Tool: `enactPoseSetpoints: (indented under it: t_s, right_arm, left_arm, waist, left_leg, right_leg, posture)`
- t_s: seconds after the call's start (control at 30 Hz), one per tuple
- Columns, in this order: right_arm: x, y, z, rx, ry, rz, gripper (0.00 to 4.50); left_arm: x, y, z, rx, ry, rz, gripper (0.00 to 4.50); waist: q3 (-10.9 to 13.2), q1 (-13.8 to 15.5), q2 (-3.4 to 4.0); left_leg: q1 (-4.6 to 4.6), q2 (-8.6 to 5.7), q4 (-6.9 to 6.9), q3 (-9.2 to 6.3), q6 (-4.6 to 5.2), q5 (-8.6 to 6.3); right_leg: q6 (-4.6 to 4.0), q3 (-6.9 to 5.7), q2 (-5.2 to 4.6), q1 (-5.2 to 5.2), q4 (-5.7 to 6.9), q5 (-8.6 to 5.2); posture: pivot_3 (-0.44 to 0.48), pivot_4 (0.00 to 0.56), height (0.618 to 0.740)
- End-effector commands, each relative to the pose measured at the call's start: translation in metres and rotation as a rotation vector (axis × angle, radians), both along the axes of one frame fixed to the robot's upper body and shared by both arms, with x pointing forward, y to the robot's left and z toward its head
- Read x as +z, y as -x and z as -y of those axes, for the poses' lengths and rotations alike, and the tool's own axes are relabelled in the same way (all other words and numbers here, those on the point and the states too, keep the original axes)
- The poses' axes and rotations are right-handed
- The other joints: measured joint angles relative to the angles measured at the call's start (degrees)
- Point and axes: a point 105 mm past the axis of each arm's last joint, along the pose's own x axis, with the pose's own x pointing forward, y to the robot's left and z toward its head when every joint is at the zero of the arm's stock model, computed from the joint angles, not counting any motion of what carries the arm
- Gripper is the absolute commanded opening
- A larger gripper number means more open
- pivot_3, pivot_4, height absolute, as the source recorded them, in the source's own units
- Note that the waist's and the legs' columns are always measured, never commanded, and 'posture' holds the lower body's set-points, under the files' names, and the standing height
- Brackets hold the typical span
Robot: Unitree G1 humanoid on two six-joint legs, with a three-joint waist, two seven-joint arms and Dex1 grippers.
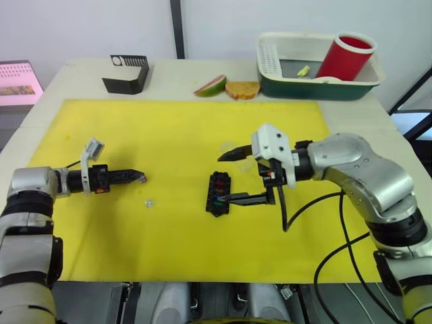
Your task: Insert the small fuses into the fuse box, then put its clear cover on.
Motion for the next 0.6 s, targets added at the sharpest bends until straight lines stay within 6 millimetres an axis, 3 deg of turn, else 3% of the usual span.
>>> enactPoseSetpoints:
  t_s: [0.03, 0.6]
  right_arm:
    - [0.010, 0.005, -0.001, 0.014, -0.009, 0.052, 4.50]
    - [0.009, 0.002, -0.001, 0.008, 0.000, 0.060, 4.50]
  left_arm:
    - [-0.001, 0.005, 0.003, -0.041, 0.002, -0.023, 2.02]
    - [-0.016, 0.018, -0.005, -0.028, -0.027, -0.070, 2.02]
  waist:
    - [0.00, -0.02, 0.00]
    - [0.00, -0.14, 0.00]
  left_leg:
    - [0.00, 0.00, 0.00, 0.00, 0.00, 0.00]
    - [0.01, 0.01, 0.00, -0.01, 0.00, 0.00]
  right_leg:
    - [0.00, 0.00, 0.00, 0.00, 0.00, 0.00]
    - [0.00, 0.01, 0.00, -0.01, 0.00, 0.00]
  posture:
    - [0.000, 0.150, 0.740]
    - [0.000, 0.150, 0.740]
